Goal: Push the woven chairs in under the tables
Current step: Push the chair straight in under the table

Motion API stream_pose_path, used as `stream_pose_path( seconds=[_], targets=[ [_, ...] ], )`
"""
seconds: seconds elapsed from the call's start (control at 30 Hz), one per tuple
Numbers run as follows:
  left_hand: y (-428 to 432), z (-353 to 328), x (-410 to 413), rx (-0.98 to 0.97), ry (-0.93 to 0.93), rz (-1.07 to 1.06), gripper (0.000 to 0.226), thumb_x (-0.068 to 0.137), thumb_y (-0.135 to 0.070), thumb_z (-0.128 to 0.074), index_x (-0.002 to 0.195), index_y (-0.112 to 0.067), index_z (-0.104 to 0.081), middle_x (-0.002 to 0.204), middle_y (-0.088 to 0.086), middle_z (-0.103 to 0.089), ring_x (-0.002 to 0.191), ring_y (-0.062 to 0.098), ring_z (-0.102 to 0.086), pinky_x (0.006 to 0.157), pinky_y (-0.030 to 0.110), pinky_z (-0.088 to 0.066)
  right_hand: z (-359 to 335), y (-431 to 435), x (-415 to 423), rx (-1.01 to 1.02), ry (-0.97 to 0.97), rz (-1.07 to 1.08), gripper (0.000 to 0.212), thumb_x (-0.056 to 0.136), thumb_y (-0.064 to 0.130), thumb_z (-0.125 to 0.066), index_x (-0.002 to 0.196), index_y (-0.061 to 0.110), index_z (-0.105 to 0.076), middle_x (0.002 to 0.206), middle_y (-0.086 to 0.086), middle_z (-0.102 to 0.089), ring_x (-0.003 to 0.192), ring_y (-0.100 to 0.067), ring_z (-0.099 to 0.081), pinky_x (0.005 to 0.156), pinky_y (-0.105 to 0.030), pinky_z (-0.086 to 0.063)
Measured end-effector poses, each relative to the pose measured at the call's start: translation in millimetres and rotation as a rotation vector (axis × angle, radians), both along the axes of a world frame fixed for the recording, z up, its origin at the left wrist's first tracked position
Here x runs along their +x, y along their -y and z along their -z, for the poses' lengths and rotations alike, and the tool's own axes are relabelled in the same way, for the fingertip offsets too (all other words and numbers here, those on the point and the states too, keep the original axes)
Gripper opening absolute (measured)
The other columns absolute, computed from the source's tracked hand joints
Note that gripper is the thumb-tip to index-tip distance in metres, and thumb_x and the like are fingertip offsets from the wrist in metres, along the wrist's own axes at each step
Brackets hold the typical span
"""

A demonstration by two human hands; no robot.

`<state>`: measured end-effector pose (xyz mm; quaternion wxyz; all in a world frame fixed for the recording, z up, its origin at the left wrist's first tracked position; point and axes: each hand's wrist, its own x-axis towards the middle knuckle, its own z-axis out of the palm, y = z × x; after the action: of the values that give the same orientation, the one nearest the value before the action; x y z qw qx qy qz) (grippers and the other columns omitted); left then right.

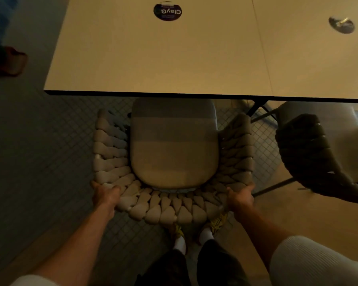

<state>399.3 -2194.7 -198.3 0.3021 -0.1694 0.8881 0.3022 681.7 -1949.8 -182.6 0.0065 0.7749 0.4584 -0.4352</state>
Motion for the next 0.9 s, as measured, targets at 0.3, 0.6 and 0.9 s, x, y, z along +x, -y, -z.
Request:
stream_pose_path(
  seconds=[0.3,0.6,0.9],
  targets=[
    [-11.8,-3.7,-1.7,0.062,-0.008,0.018,0.088,0.09,-0.024,-0.077,0.156,-0.014,-0.02,0.141,0.03,-0.054,0.123,0.045,-0.058,0.1,0.052,-0.053,-0.6,-11.7,2.2,-0.027,-0.004,0.035,0.09,0.096,0.022,-0.073,0.162,0.02,-0.013,0.145,-0.03,-0.047,0.128,-0.049,-0.053,0.105,-0.061,-0.051],
    [-11.5,2.2,-4.0,0.043,-0.007,0.041,0.094,0.085,-0.03,-0.084,0.152,-0.007,-0.023,0.139,0.031,-0.055,0.123,0.045,-0.058,0.1,0.049,-0.053,-0.1,-20.2,7.6,-0.049,-0.024,-0.014,0.099,0.096,0.022,-0.073,0.164,0.018,-0.002,0.15,-0.029,-0.045,0.133,-0.048,-0.051,0.103,-0.047,-0.05],
    [-12.1,9.1,-0.6,0.016,0.01,0.063,0.092,0.079,-0.007,-0.083,0.15,-0.01,-0.025,0.135,0.029,-0.058,0.116,0.043,-0.062,0.096,0.05,-0.057,-1.5,-31.6,14.4,-0.047,-0.013,-0.08,0.103,0.093,0.02,-0.076,0.164,0.019,-0.001,0.149,-0.029,-0.044,0.131,-0.048,-0.052,0.101,-0.053,-0.053]
  ],
)
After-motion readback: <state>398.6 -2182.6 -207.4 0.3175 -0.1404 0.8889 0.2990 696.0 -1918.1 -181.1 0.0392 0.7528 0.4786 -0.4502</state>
